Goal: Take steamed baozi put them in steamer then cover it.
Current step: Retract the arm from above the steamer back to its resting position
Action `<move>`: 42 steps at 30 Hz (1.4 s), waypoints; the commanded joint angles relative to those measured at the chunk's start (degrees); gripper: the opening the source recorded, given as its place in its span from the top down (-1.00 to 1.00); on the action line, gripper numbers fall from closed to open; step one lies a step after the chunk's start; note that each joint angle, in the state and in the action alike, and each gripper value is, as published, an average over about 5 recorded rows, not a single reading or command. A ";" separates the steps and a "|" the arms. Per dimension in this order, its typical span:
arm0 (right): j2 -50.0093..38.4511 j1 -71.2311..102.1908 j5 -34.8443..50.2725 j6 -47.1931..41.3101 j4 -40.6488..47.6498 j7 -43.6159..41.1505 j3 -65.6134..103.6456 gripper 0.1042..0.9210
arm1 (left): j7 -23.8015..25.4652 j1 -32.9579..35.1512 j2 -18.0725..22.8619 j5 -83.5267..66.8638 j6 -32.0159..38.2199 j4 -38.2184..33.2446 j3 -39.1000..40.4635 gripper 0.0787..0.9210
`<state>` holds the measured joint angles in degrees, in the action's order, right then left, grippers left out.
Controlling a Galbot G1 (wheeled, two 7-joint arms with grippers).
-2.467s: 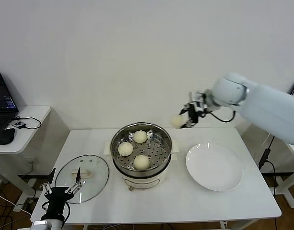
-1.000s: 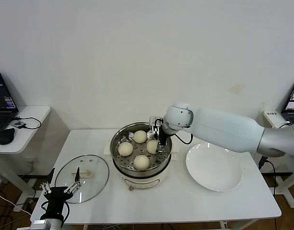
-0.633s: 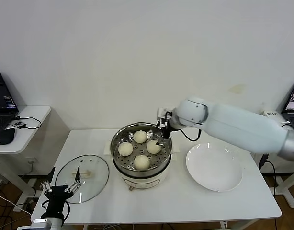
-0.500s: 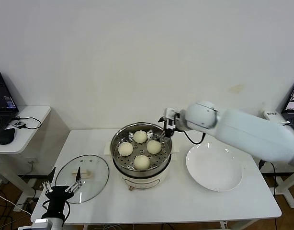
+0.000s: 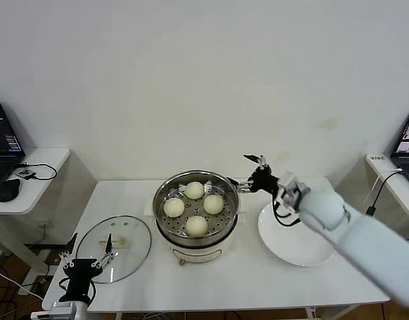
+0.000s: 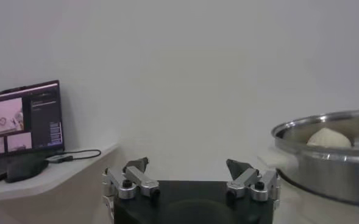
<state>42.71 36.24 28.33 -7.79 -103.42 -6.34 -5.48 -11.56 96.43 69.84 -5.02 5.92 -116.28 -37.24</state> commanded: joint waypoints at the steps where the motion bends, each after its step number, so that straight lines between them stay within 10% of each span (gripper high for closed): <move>1: 22.73 43.22 -12.18 15.11 -4.66 -1.90 50.41 -0.76 | -0.26 -2.27 -0.60 23.49 0.45 5.69 -1.82 -0.77; 14: 37.45 54.19 -16.15 17.11 -7.18 -2.38 60.84 -0.76 | -1.90 -4.20 -6.28 68.62 7.82 16.08 -6.61 -0.77; 42: 41.07 56.11 -17.83 18.32 -4.60 -3.14 60.73 -0.76 | 2.98 -17.94 -6.79 74.71 6.21 28.49 -0.75 -0.77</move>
<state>82.38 91.08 11.23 9.97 -108.26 -9.26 54.18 -9.15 82.62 63.34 66.94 12.13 -91.10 -38.64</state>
